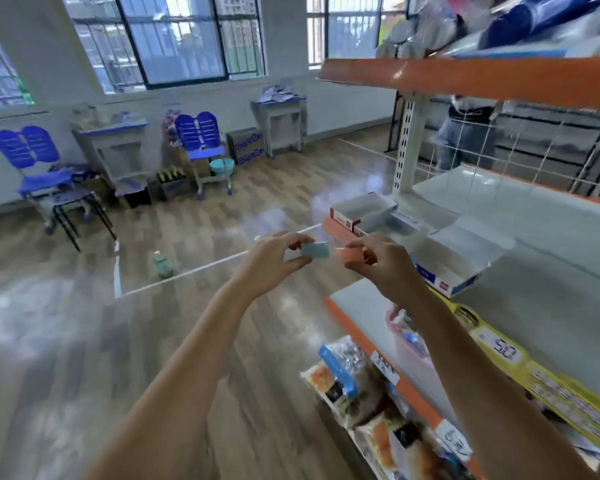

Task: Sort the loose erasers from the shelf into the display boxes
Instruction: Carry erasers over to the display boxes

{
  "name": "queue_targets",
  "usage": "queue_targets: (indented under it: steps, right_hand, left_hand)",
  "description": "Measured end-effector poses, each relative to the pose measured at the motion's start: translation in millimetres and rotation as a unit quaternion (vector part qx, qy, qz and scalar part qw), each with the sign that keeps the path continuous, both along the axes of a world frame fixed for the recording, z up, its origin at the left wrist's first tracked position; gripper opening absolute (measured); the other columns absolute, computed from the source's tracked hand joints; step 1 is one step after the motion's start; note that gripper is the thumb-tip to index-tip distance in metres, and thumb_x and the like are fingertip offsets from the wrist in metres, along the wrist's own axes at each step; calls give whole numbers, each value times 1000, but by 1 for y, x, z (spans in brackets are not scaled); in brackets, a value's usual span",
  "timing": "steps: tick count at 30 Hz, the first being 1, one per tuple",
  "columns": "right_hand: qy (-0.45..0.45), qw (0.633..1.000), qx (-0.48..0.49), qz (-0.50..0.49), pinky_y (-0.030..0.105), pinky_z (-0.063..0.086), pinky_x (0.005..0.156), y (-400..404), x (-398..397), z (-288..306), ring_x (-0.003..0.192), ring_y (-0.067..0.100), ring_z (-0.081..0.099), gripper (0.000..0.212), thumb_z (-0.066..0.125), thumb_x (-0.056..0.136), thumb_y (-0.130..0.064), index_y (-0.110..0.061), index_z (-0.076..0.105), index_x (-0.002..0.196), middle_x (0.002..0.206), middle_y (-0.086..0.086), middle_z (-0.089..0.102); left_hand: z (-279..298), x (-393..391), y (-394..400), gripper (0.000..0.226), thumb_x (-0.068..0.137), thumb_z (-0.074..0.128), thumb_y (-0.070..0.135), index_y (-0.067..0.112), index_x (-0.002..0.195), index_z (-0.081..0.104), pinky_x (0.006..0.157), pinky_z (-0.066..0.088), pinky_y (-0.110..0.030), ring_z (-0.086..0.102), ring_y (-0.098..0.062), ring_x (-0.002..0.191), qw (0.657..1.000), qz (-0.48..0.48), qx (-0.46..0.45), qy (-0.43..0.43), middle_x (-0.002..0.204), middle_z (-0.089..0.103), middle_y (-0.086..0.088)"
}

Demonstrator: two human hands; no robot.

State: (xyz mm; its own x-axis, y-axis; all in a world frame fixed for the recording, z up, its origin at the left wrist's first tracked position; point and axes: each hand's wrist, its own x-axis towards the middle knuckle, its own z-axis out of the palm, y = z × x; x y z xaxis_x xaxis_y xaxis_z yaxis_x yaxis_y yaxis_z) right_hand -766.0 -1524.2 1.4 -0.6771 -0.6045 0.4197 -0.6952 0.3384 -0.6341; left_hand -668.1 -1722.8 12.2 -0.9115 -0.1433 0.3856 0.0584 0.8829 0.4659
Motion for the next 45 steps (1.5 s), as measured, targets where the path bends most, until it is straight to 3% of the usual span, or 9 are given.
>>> queue_targets:
  steps: [2, 5, 9, 12, 21, 29, 36, 42, 45]
  right_hand:
    - [0, 1000, 11, -19, 24, 47, 81, -13, -19, -3, 91, 16, 57, 37, 71, 81, -29, -9, 66, 112, 104, 6, 62]
    - [-3, 999, 18, -46, 27, 48, 84, -27, -46, -9, 95, 19, 58, 36, 73, 80, -26, -9, 66, 111, 105, 9, 64]
    - [-6, 996, 24, -89, 17, 43, 80, -40, -82, -14, 96, 18, 58, 34, 74, 78, -17, -8, 66, 110, 105, 8, 63]
    - [1, 992, 29, -127, 10, 38, 72, -46, -106, -15, 93, 17, 57, 32, 74, 77, -16, -9, 67, 108, 102, 8, 63]
    - [-23, 969, 36, -241, 20, 40, 76, -46, -165, -17, 92, 14, 55, 31, 72, 80, -18, -15, 66, 110, 105, 2, 60]
    - [-54, 952, 93, -287, 12, 29, 71, -58, -169, -38, 89, 6, 45, 32, 71, 81, -22, -14, 64, 112, 111, 2, 60]
    - [-103, 933, 127, -321, 15, 34, 73, -75, -168, -41, 88, 6, 48, 32, 70, 82, -21, -14, 64, 112, 106, -1, 58]
    - [-158, 913, 147, -345, 29, 46, 80, -93, -174, -46, 89, 15, 56, 24, 64, 86, -31, -13, 65, 102, 100, 0, 58]
    - [-184, 905, 141, -357, 23, 44, 77, -100, -176, -50, 88, 12, 54, 27, 64, 85, -35, -15, 65, 103, 99, -2, 57]
  left_hand:
    - [-4, -28, -16, 32, 84, 69, 22, 18, 115, 64, 82, 44, -25, 57, -14, 92, 1000, -20, 2, -1, 104, 63, -1]
    - [-14, -69, -36, 31, 83, 70, 20, 16, 113, 65, 78, 41, -21, 55, -12, 88, 998, -56, 4, -3, 102, 63, -2]
    - [-23, -121, -55, 29, 82, 71, 18, 17, 111, 66, 82, 47, -31, 57, -17, 89, 996, -88, 20, -1, 95, 58, 4]
    - [-23, -157, -63, 30, 82, 71, 15, 17, 111, 66, 81, 46, -26, 55, -11, 87, 992, -121, 19, 8, 96, 58, 6]
    - [-25, -254, -61, 33, 82, 70, 21, 19, 114, 65, 78, 49, -27, 57, -11, 85, 977, -211, -13, -2, 100, 63, 4]
    - [-45, -303, -60, 32, 82, 70, 20, 19, 114, 66, 78, 44, -18, 58, -7, 89, 961, -268, 29, -62, 102, 66, 3]
    - [-54, -330, -69, 32, 82, 70, 21, 20, 114, 66, 84, 47, -22, 60, -8, 93, 941, -316, 65, -104, 102, 66, 5]
    - [-55, -352, -82, 33, 82, 69, 24, 22, 115, 64, 85, 47, -23, 59, -6, 93, 922, -364, 57, -121, 102, 65, 6]
    - [-55, -358, -85, 33, 83, 69, 23, 22, 115, 64, 85, 48, -25, 59, -7, 93, 910, -390, 52, -128, 102, 65, 6]
